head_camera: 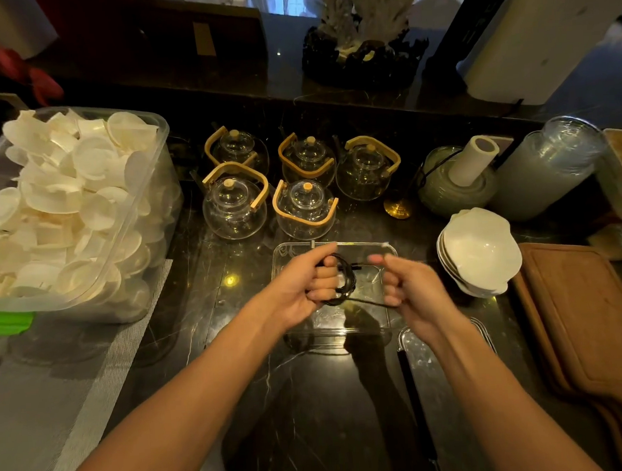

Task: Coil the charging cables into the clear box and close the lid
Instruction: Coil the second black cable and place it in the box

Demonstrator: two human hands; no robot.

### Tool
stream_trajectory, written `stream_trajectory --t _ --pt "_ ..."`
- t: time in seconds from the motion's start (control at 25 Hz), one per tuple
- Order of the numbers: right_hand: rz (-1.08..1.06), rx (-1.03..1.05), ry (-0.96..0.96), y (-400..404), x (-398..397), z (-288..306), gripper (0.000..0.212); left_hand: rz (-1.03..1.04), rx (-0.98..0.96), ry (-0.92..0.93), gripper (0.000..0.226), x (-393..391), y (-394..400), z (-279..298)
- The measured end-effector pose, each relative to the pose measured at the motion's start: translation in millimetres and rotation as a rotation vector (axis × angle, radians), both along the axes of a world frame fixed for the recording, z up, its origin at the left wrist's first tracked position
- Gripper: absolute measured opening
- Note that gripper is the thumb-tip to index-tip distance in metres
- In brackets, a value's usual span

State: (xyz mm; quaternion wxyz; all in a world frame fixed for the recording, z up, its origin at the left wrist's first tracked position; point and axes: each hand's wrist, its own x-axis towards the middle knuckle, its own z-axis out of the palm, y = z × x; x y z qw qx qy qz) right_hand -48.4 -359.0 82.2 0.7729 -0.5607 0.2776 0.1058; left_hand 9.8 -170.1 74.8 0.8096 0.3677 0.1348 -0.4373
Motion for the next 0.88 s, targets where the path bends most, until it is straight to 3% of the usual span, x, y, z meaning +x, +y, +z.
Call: stream_trajectory --t 0.16,0.4,0.56,0.64,0.76,0.88 --pt "0.333 -0.022 0.021 14 -4 -16 0.014 -0.070 -0.007 -0.027 0.041 -9 -11 5" --pt "0.320 0.146 -0.090 10 -12 -24 0.025 0.035 0.145 -0.071 0.038 -11 -4 -1" --pt "0.384 0.144 -0.131 20 -16 -17 0.035 0.068 0.268 -0.080 0.036 -15 -13 -8" --pt "0.364 -0.010 -0.168 31 -15 -15 0.035 0.081 0.298 -0.079 0.036 -16 -15 -12" --pt "0.248 -0.462 -0.268 46 -14 -20 0.021 0.038 0.344 -0.080 0.038 -16 -15 -15" --pt "0.285 -0.819 -0.392 39 -13 -28 0.013 0.014 0.381 -0.081 0.037 -17 -15 -20"
